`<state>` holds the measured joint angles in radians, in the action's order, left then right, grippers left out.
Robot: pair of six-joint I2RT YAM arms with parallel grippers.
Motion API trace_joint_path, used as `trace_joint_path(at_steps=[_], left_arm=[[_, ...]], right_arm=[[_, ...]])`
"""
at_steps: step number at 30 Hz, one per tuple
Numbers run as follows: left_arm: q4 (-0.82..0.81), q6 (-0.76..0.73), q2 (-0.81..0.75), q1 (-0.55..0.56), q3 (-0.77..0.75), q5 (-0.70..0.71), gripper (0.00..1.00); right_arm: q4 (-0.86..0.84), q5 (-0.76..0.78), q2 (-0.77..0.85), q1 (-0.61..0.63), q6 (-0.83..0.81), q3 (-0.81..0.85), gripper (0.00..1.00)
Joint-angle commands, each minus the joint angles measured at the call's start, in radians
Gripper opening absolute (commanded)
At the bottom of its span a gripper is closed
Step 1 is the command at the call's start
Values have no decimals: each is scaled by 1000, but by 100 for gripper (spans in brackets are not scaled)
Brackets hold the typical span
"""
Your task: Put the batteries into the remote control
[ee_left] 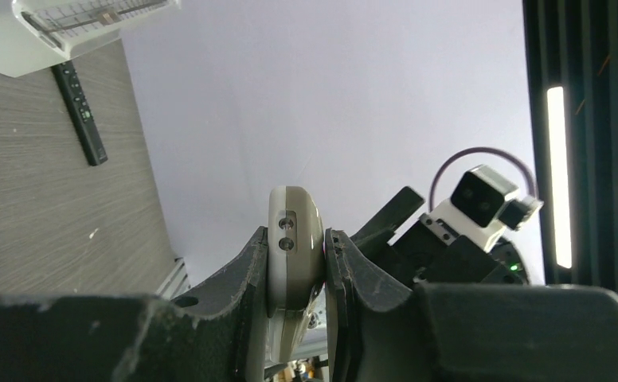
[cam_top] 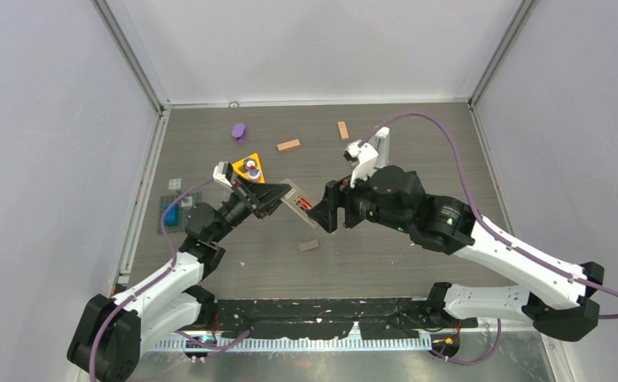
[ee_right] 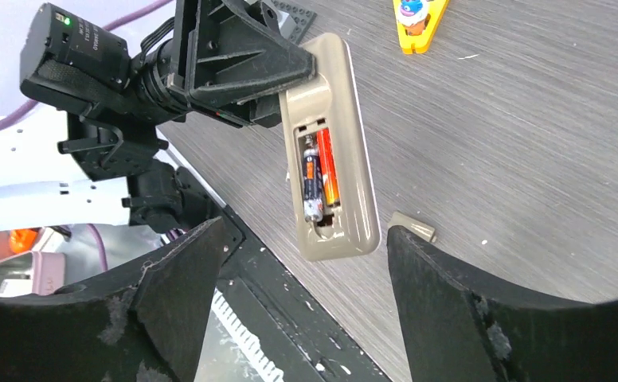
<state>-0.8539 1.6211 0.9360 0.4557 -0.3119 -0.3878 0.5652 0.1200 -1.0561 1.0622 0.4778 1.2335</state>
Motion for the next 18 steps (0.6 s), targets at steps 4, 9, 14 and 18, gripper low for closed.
trace_joint_path(at_steps=[4,9,14,18], left_arm=[[-101,91,-43,-3,-28,56,0],[-38,91,-98,-2,-31,79,0],[0,76,-131,-2,-33,89,0],[1,75,-135,-2,-33,93,0]], right_arm=[[-242,57,94,-7,162,-163,81],[-373,147,173,-7,339,-288,82],[-463,166,213,-7,398,-348,82],[-503,148,210,-10,415,-361,82]])
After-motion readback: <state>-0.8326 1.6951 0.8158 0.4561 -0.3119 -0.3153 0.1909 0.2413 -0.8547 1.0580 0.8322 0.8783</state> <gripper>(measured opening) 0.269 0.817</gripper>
